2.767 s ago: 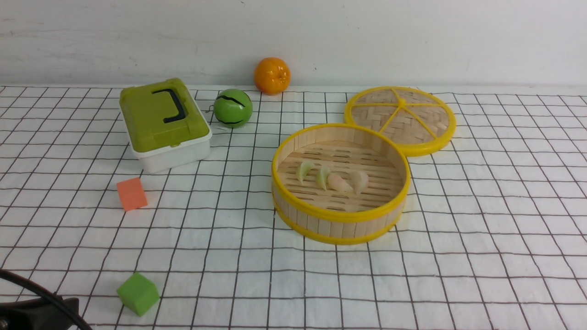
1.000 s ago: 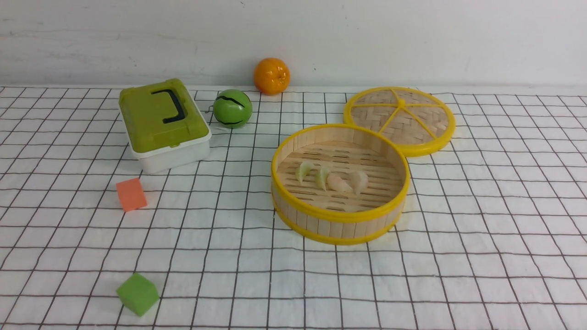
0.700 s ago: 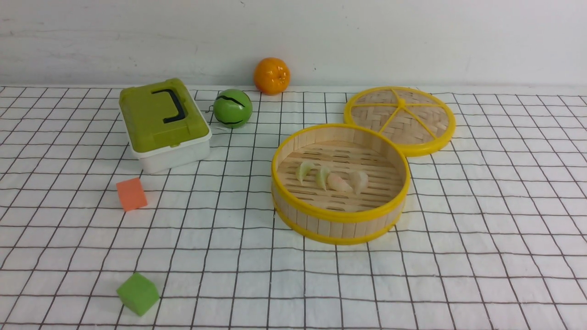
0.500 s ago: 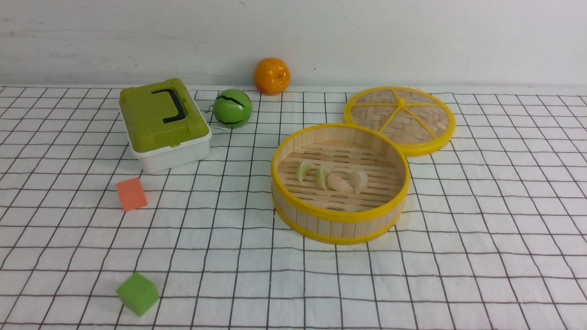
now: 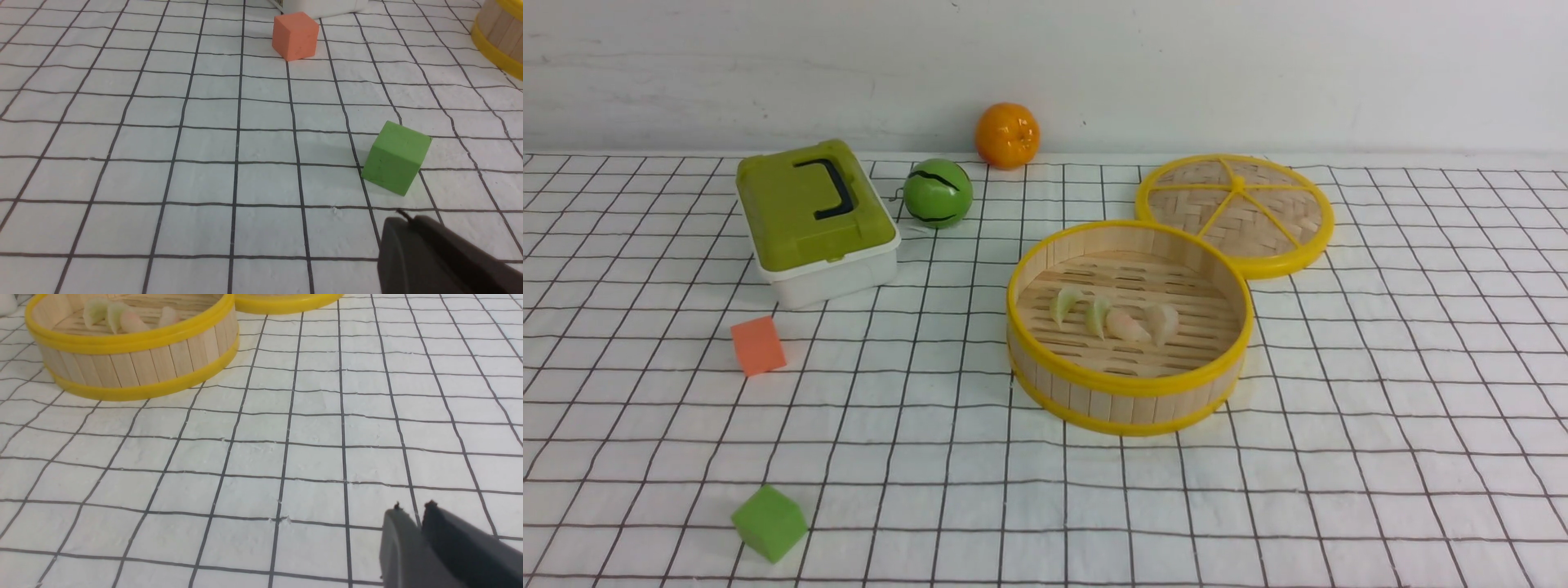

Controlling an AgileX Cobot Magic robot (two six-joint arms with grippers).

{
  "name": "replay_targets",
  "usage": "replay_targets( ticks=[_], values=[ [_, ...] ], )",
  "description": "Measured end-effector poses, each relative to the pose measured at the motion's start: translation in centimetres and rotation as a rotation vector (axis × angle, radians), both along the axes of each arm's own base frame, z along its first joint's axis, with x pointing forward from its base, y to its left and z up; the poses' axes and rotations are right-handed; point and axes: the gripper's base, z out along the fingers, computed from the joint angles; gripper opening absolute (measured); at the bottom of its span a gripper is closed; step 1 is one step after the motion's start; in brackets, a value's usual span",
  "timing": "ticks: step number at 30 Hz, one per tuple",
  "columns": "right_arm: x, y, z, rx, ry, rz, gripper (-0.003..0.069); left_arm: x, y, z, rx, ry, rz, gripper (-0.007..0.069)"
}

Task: Put the dumplings into the steamer on the table with the white tablecloth.

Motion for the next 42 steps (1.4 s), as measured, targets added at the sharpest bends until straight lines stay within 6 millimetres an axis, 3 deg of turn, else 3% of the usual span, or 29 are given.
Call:
replay_targets(
  ticks=[42],
  values=[
    [0.00,0.00,0.00,0.007,0.001,-0.002,0.0138,0.00,0.00,0.00,0.000,0.000,0.000,0.0012]
  ],
)
